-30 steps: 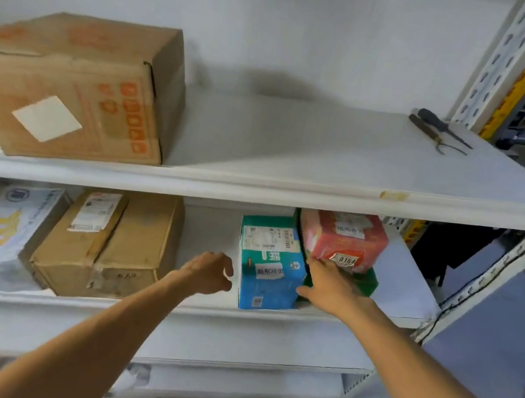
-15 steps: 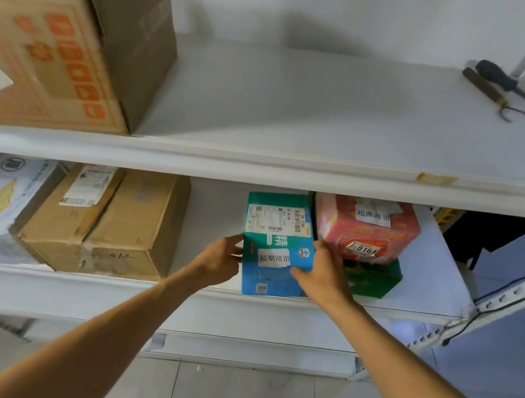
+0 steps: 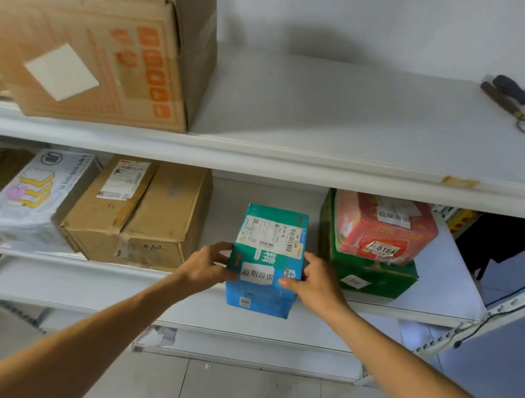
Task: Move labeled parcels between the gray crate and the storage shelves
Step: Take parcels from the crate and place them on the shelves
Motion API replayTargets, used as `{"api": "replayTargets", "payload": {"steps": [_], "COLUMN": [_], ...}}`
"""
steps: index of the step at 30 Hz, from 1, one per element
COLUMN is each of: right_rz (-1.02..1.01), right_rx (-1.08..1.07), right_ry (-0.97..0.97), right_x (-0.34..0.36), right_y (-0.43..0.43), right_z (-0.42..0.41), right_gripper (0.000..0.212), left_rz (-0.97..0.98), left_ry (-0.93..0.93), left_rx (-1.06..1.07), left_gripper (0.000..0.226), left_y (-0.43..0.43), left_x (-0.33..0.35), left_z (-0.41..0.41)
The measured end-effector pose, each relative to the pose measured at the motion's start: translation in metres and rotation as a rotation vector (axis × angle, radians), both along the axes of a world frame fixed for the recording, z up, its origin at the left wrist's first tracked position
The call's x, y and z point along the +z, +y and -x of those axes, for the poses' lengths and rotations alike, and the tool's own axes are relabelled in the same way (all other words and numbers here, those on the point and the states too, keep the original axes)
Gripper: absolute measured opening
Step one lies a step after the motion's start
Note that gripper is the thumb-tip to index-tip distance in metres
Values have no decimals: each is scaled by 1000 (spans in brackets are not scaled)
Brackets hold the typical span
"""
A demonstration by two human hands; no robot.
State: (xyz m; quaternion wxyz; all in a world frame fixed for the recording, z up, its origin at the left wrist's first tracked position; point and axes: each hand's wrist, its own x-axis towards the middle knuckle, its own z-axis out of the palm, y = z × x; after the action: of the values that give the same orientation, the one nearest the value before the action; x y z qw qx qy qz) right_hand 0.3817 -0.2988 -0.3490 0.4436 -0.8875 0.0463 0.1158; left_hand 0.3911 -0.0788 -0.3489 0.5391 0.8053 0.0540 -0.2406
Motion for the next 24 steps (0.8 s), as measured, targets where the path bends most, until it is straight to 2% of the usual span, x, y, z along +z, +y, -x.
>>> {"api": "replayTargets", "payload": {"steps": [2, 5, 7, 10, 14, 17, 24], "right_rz": [-48, -91, -150, -315, -385, -360, -334], "right_rx": [-22, -28, -6, -63, -104, -90, -220], "right_ry": [35, 127, 216, 288, 289, 263, 128], "right_x": [3, 7, 4, -8, -16, -9, 5], "right_y": [-1, -6, -6, -2, -1, 5, 28], "right_z": [-5, -12, -16, -22, -16, -5, 30], "right_gripper": [52, 70, 87, 97, 101, 98, 92], "left_rz": [15, 14, 94, 183, 224, 266, 296], "left_ry": [23, 34, 89, 121, 123, 113, 68], "left_rx": [32, 44, -34, -150, -135, -162, -329], "left_gripper": [48, 70, 69, 72, 76, 79, 74], "left_y": [-2, -3, -3, -5, -3, 6, 17], "left_x": [-1, -5, -4, -2, -4, -9, -13], "left_z": [-3, -15, -21, -25, -22, -18, -33]}}
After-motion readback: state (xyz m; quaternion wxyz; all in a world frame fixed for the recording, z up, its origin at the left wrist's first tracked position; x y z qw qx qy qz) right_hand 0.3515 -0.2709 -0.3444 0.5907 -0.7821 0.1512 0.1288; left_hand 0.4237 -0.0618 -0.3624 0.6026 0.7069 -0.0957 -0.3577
